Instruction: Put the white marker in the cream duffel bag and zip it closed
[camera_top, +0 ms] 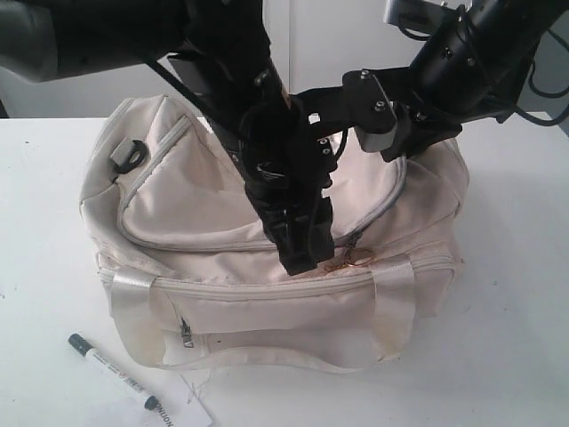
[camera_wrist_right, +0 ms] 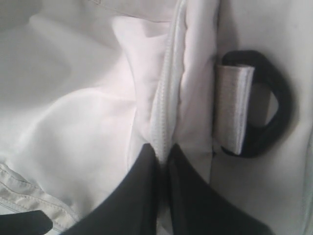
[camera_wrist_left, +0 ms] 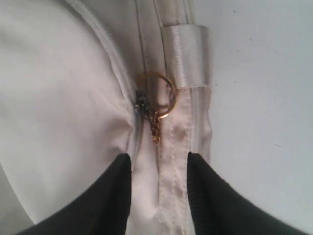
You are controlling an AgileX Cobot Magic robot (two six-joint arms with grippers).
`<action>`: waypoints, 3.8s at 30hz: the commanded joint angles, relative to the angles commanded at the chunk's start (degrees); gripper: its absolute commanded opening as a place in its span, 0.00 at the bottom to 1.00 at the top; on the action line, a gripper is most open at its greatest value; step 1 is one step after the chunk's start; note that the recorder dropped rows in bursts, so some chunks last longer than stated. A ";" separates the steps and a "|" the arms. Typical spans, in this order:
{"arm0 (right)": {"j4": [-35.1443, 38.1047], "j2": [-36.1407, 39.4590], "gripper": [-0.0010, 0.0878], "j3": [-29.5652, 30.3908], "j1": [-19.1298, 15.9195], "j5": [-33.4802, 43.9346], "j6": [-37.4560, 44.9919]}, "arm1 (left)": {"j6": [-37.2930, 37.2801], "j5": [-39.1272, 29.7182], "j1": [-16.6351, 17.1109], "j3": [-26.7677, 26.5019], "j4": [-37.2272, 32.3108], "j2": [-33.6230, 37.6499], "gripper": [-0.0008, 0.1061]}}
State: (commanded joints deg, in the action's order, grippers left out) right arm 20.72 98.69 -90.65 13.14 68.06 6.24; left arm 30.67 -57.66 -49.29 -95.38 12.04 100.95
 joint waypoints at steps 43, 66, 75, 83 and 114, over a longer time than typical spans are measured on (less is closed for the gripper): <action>-1.37 0.00 0.01 0.00 0.00 -1.01 1.04 | -37.95 40.44 0.00 28.27 18.70 -10.29 0.41; -1.37 0.00 0.01 0.00 0.00 -1.01 1.04 | -35.09 38.98 0.00 28.27 22.26 -7.24 0.56; -1.37 0.00 0.01 0.00 0.00 -1.01 1.04 | -33.43 39.14 0.00 28.27 22.44 -7.13 0.56; -1.37 0.00 0.01 0.00 0.00 -0.85 1.04 | -33.43 41.92 0.00 28.27 26.89 -4.33 0.56; -1.14 0.00 0.01 0.00 0.00 -0.76 1.04 | -31.97 49.02 0.00 27.90 34.15 -1.59 0.47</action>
State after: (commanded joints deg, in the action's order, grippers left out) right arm 19.58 98.69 -90.65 13.14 67.29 7.27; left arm -1.30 -8.64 -49.29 -67.48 46.19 99.36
